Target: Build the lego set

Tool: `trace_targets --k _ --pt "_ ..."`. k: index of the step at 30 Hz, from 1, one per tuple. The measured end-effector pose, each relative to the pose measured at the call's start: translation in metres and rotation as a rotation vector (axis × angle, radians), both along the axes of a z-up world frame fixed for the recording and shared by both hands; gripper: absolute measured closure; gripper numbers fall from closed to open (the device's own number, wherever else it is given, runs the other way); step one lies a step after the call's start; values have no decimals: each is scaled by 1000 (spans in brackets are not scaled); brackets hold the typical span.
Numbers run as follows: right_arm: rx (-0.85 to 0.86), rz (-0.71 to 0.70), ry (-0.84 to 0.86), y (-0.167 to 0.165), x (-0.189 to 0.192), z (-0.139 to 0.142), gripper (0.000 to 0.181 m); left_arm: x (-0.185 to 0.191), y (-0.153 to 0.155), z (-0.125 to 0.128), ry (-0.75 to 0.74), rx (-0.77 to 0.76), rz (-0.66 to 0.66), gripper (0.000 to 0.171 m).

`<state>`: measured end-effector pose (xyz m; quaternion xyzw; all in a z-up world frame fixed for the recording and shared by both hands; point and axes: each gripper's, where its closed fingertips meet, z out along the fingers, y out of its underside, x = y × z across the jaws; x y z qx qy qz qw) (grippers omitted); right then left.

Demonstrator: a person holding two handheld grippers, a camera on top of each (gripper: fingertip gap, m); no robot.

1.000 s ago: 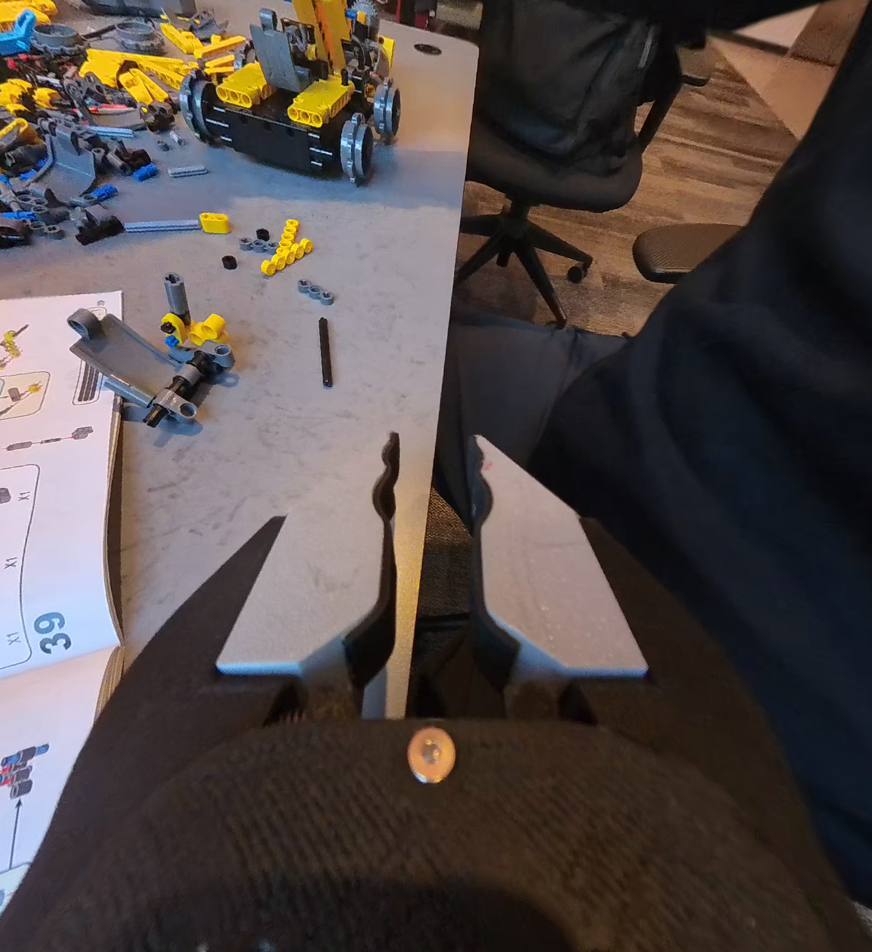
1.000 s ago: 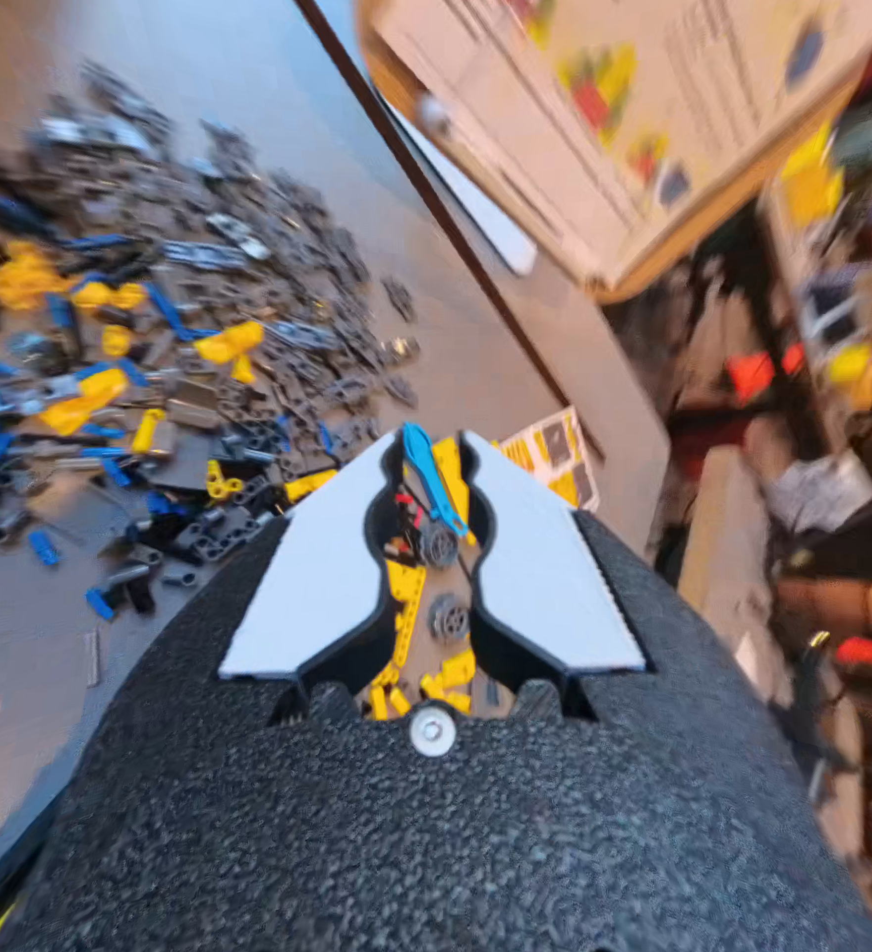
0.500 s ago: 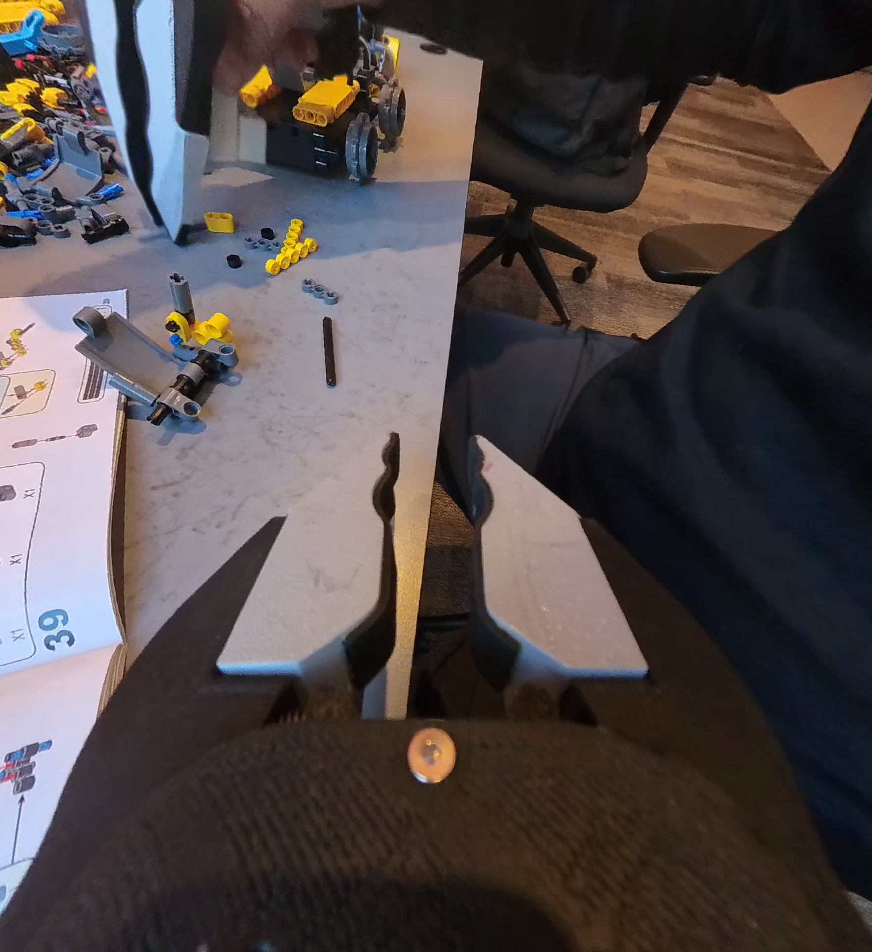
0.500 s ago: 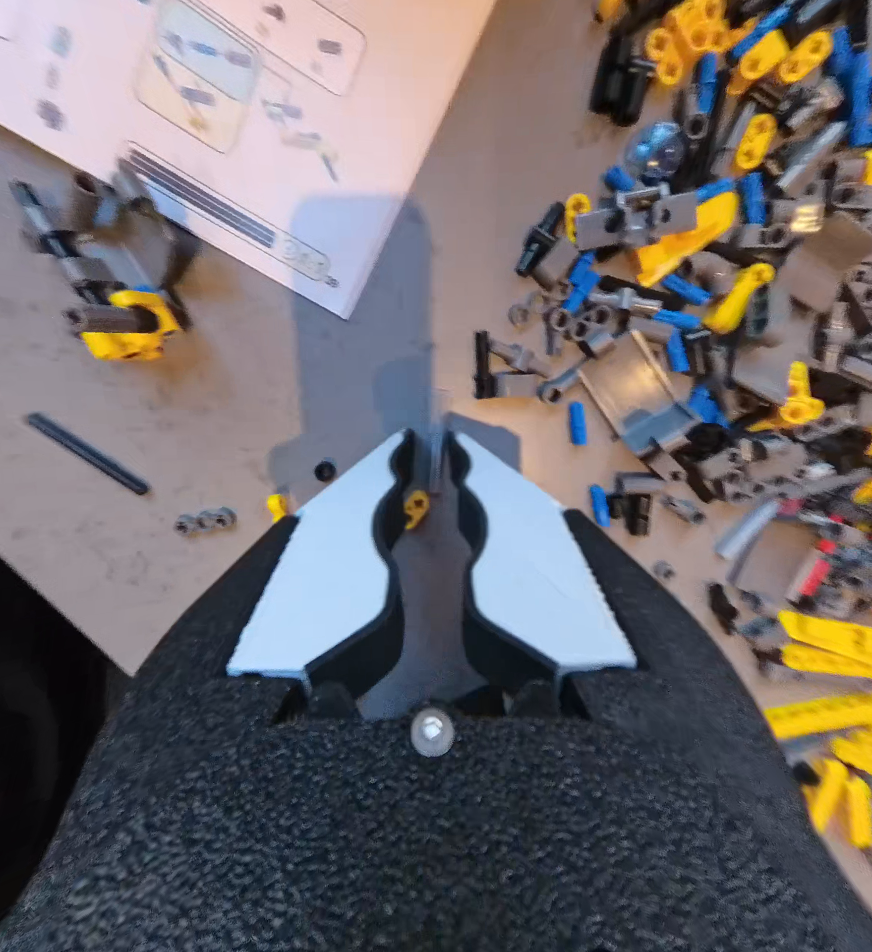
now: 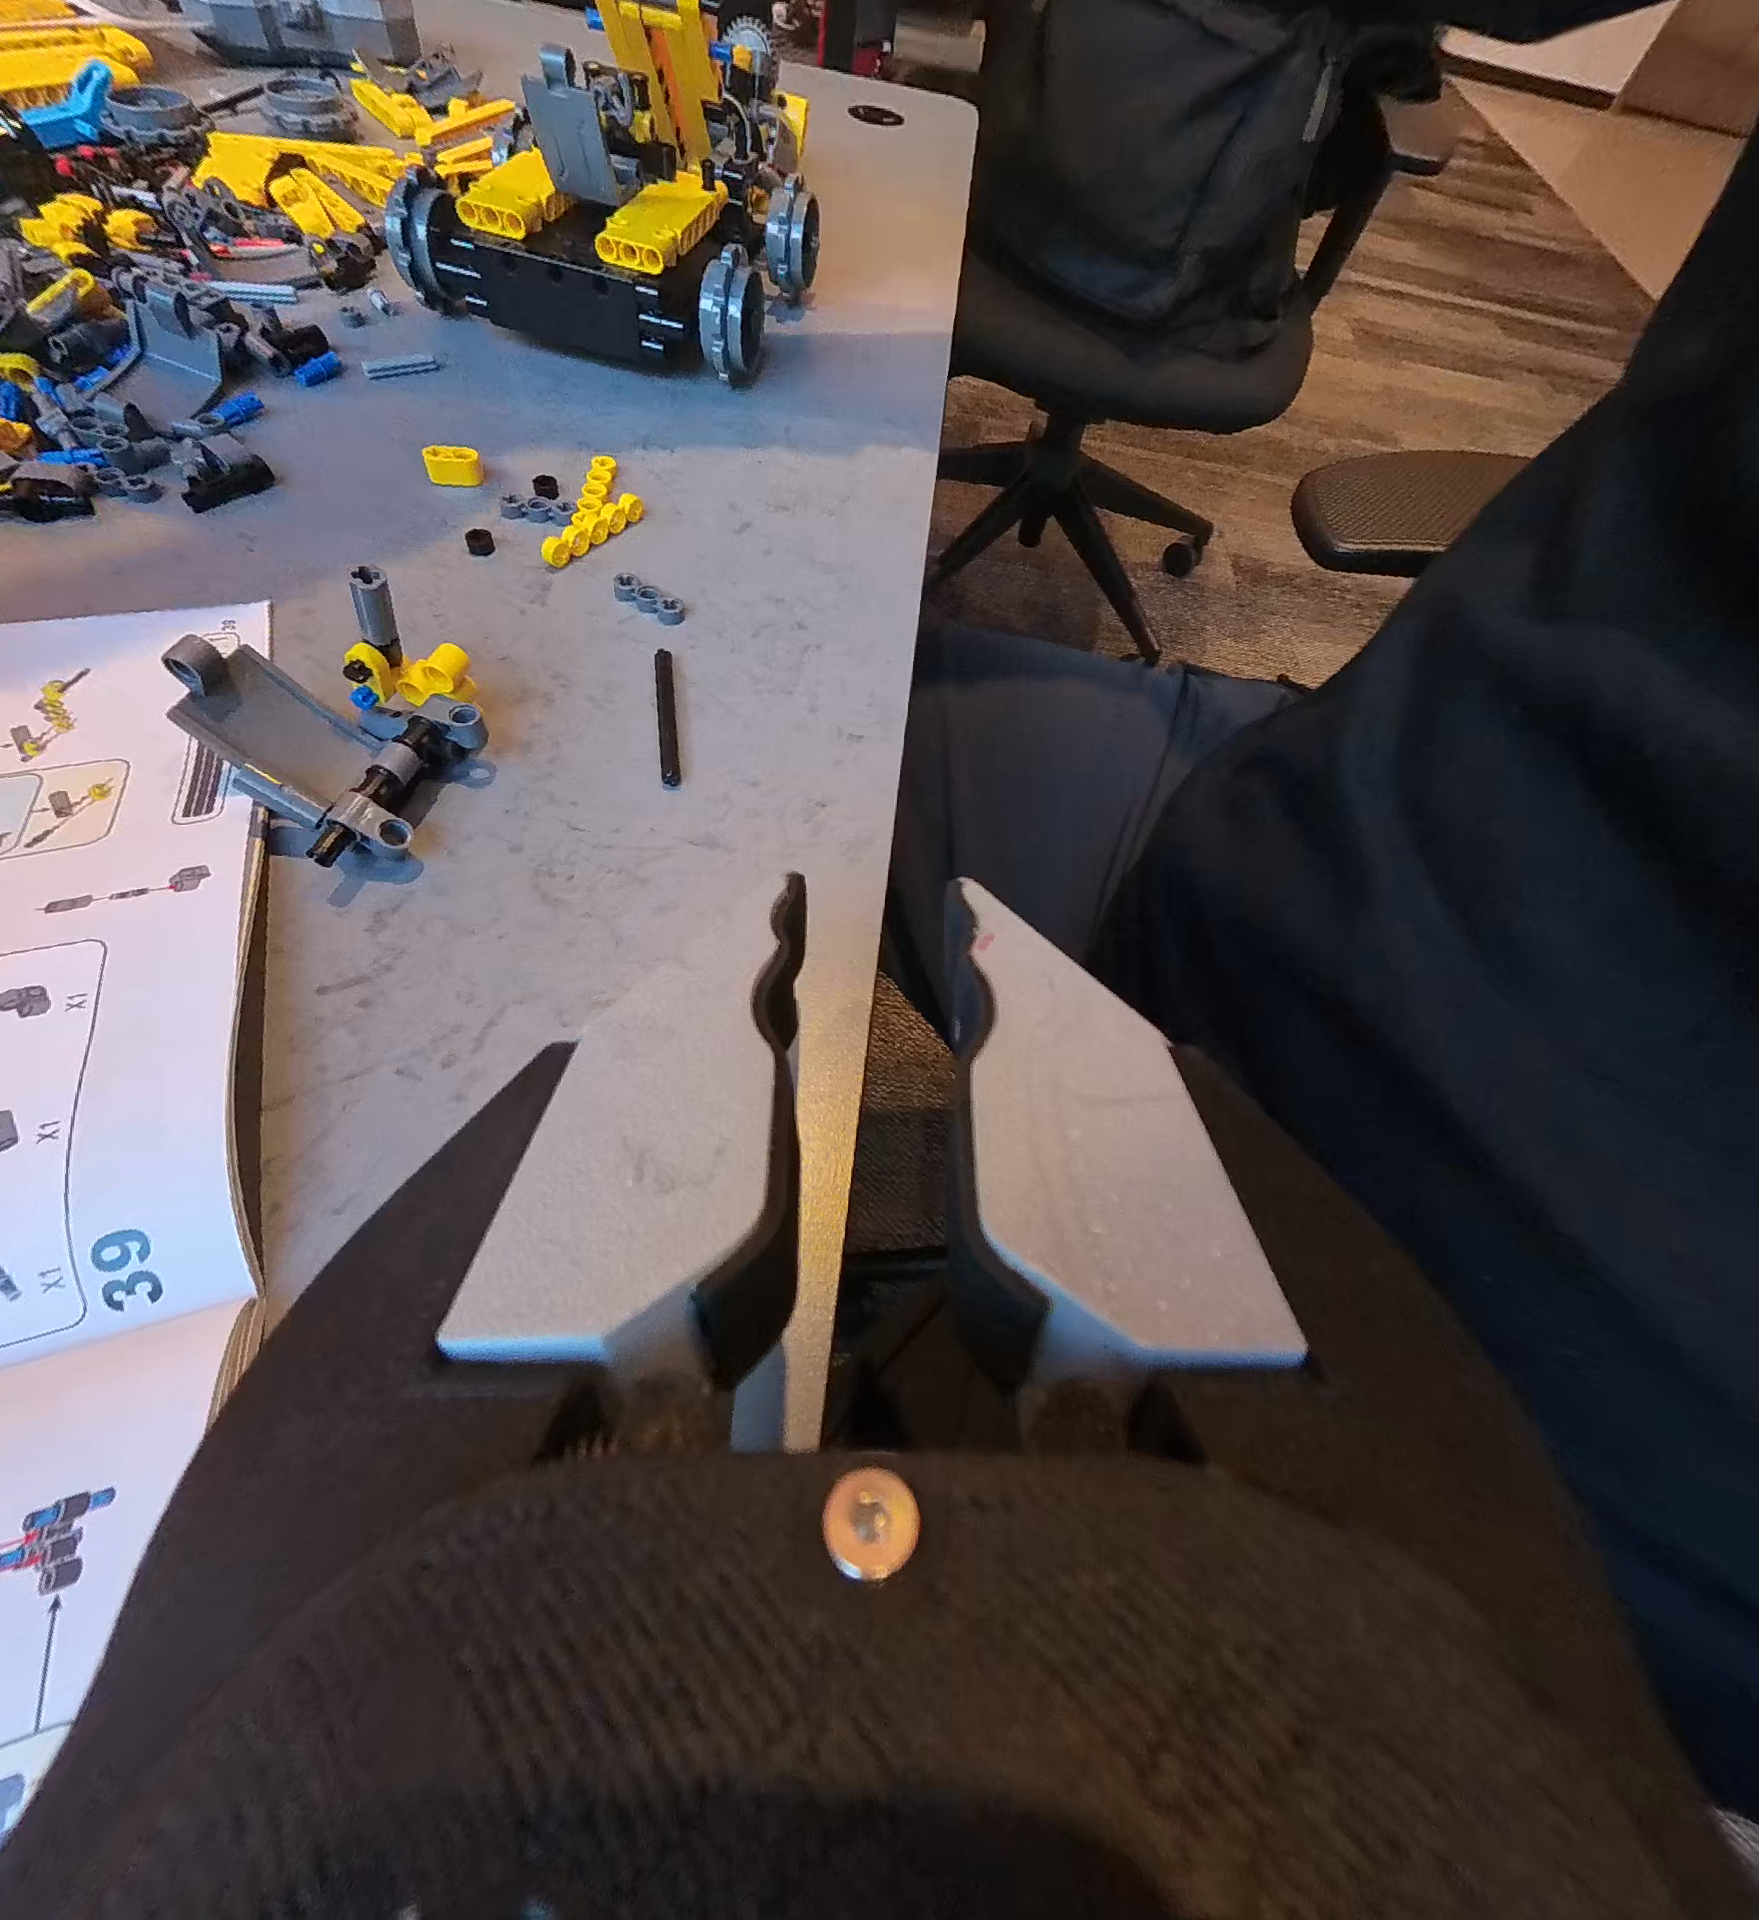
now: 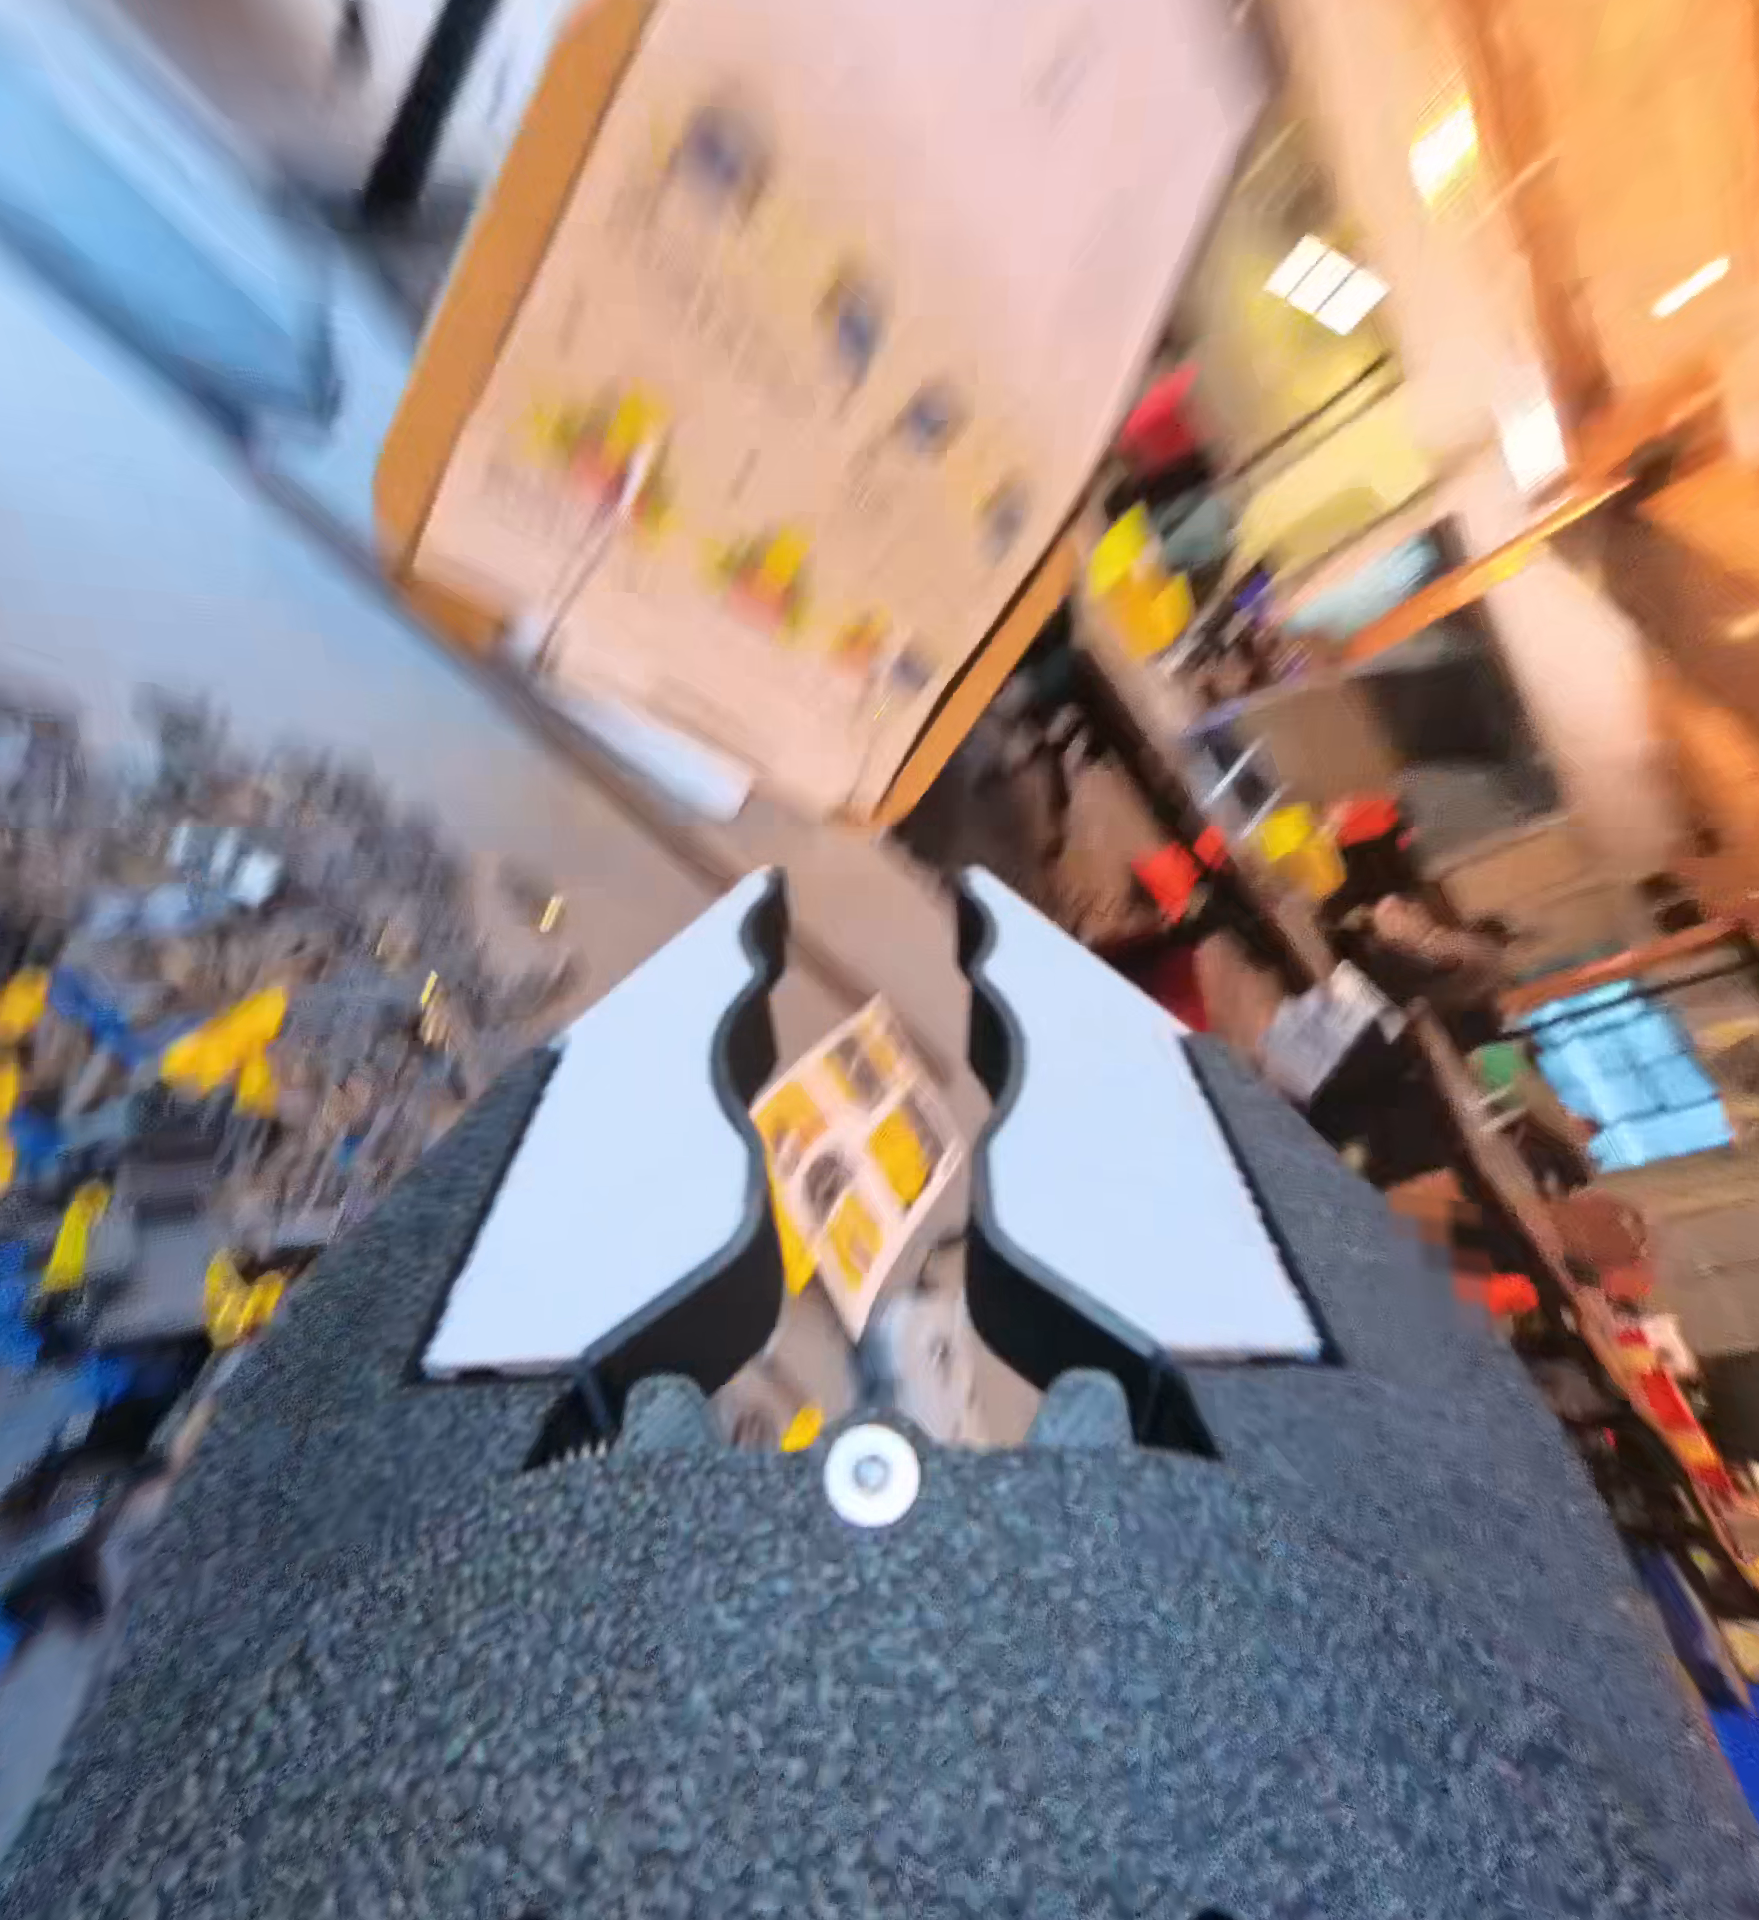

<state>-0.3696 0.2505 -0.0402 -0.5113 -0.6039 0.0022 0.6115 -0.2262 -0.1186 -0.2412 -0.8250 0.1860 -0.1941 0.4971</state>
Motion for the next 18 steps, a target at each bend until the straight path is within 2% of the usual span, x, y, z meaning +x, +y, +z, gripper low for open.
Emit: trace_targets --k 1,2,4,7,10,18 --pt "26 43 101 -10 4 30 159 0 0 0 2 3 0 147" --pt "6 91 125 -22 7 45 161 0 0 0 4 6 -1 147" --pt "-10 101 137 -34 17 62 144 0 0 0 5 7 -2 147" --pt "-23 178 196 -60 33 82 156 1 -1 1 1 6 -5 147" --pt "-108 246 114 -82 35 57 156 1 -1 1 2 7 -5 147" --pt "-399 496 -308 -157 28 -75 153 0 1 0 -3 -4 1 147"
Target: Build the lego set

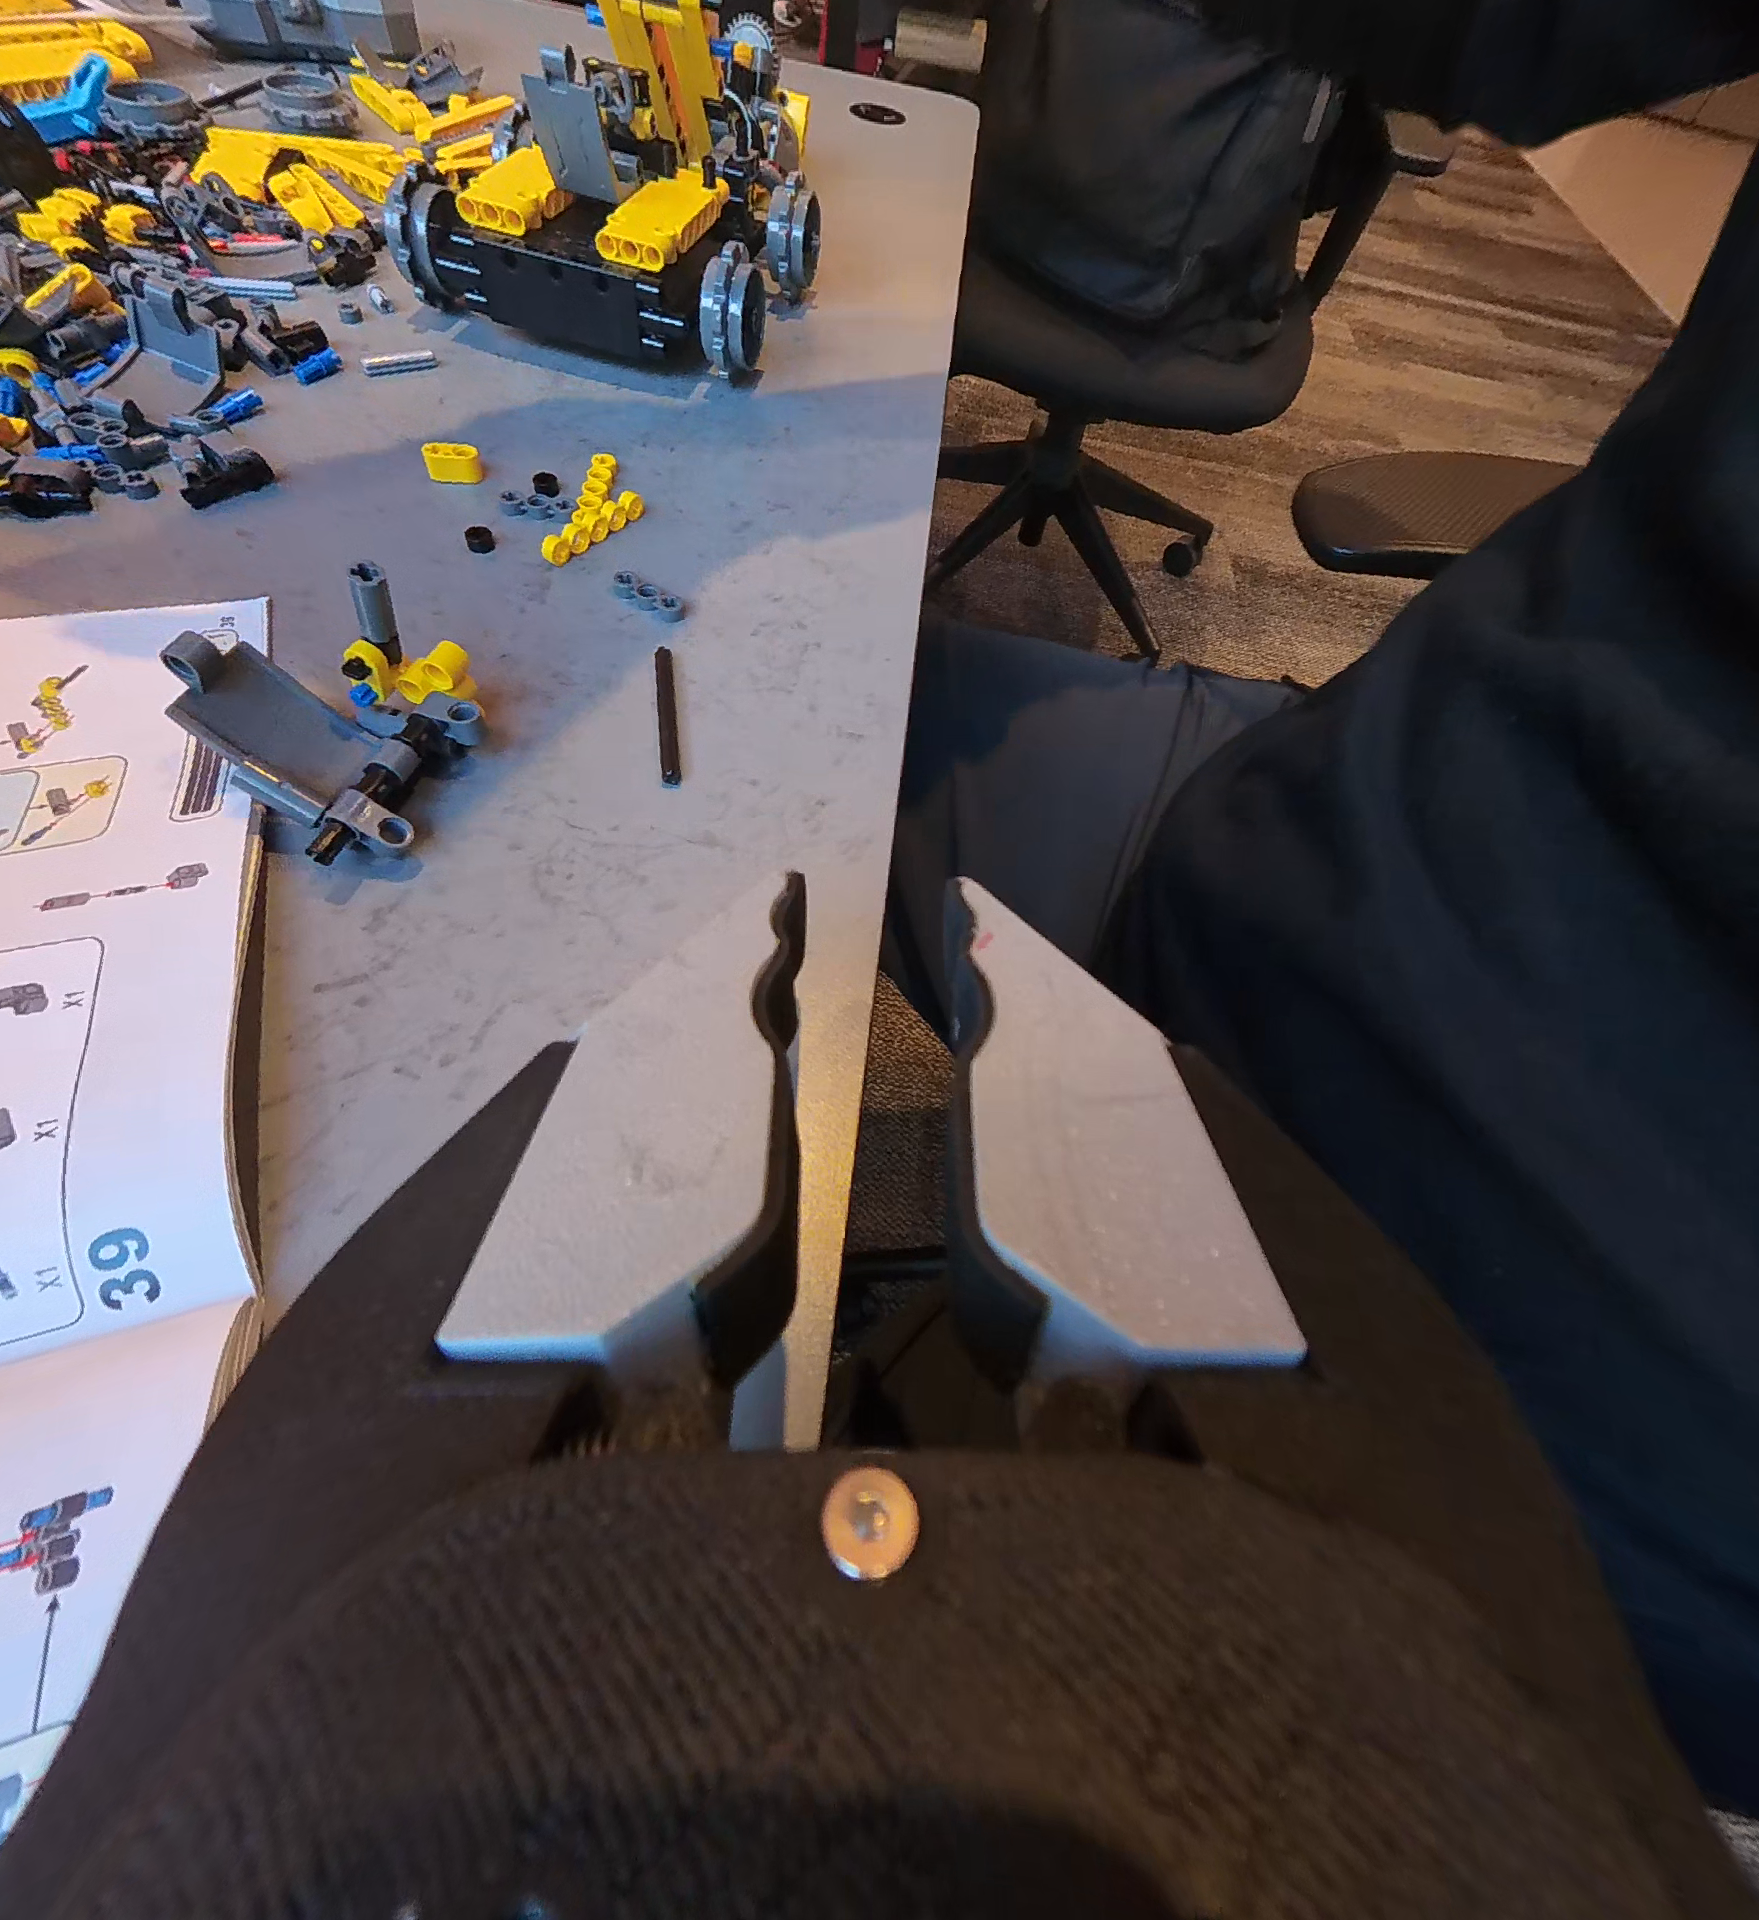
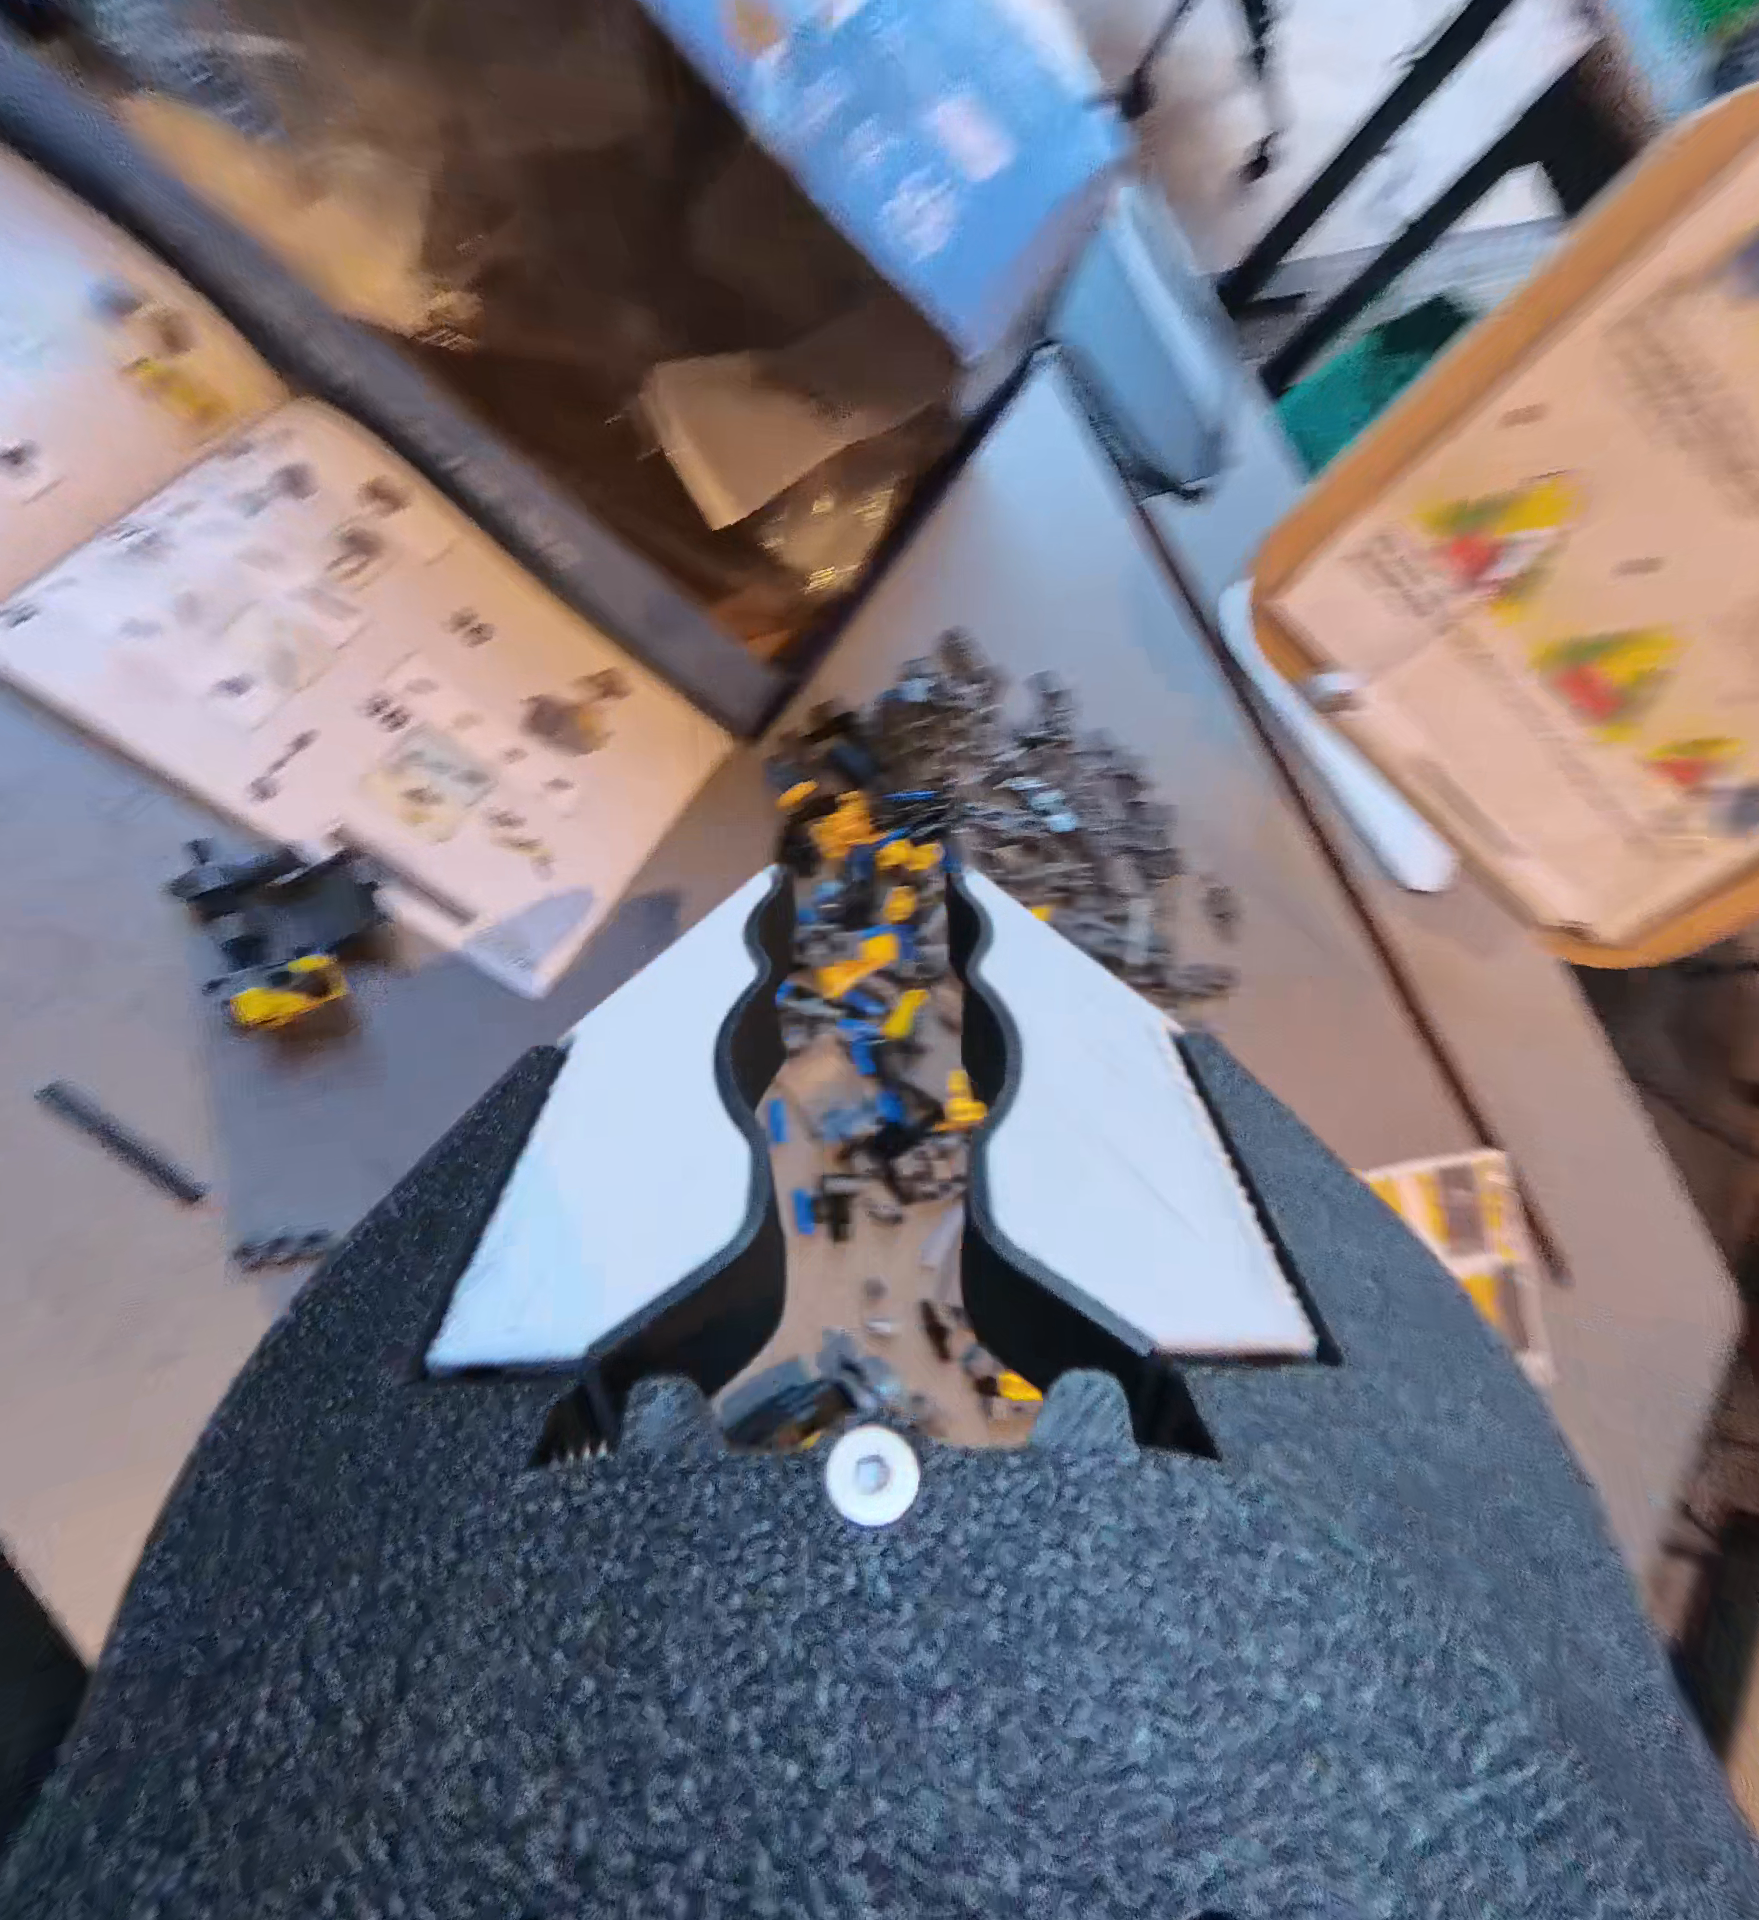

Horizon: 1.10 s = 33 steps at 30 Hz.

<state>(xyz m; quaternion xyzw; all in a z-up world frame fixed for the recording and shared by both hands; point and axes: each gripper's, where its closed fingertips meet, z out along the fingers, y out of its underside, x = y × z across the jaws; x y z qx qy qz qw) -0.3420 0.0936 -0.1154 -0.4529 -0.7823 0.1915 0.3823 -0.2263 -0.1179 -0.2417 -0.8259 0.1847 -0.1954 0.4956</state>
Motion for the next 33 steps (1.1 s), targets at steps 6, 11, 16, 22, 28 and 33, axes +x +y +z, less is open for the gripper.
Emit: trace_targets --k 6,11,16,22,28,33 --pt "-148 222 -259 -53 29 -82 149 0 1 -1 -6 -10 2 147" --pt "-180 244 -293 -54 61 -107 148 -2 2 -1 -10 -12 17 148" --pt "-258 222 -283 -45 101 -115 149 -5 4 0 -53 -37 26 148" --pt "-392 330 -260 -65 147 -122 151 -5 5 -3 -109 -95 19 146" --pt "-533 501 -198 -114 171 -130 155 -6 6 -5 -154 -138 19 144" --pt "-553 574 -128 -142 180 -132 153 -6 7 -7 -186 -174 16 141"
